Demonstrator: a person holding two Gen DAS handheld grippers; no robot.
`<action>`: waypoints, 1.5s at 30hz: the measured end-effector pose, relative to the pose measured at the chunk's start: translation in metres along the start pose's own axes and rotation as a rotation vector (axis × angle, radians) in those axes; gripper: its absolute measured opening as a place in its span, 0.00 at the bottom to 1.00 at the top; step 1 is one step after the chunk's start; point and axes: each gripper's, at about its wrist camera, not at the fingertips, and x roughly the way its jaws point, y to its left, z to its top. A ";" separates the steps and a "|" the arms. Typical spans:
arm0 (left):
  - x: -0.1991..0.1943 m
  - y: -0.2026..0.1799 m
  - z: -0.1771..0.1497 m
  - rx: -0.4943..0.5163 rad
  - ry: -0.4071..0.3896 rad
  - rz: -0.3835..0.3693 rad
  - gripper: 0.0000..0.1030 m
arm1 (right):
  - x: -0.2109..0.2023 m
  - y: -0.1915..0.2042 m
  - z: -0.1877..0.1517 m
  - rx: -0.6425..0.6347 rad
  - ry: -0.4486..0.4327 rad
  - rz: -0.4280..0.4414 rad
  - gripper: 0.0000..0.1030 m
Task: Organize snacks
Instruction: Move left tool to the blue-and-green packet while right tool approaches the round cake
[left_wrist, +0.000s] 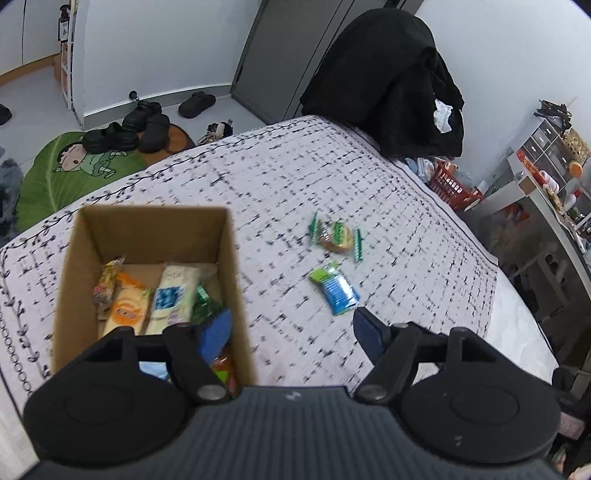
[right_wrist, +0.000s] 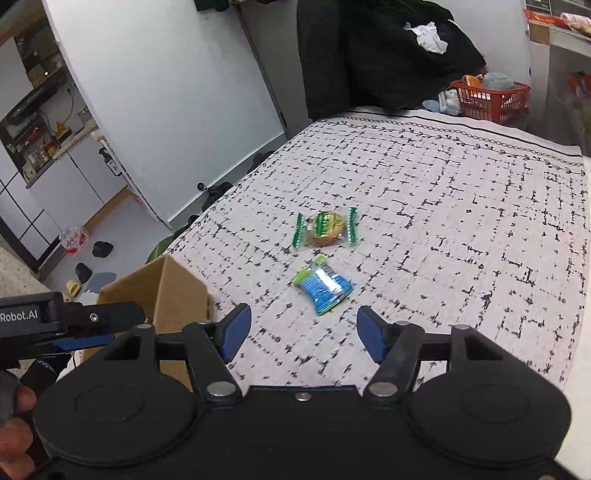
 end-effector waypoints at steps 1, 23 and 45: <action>0.003 -0.005 0.001 0.003 0.002 0.003 0.70 | 0.002 -0.003 0.002 -0.003 0.000 0.002 0.61; 0.105 -0.082 0.001 -0.006 0.064 0.027 0.71 | 0.054 -0.107 0.015 0.069 -0.051 -0.031 0.88; 0.198 -0.095 0.003 -0.101 0.085 0.124 0.86 | 0.093 -0.157 0.035 0.143 -0.047 -0.070 1.00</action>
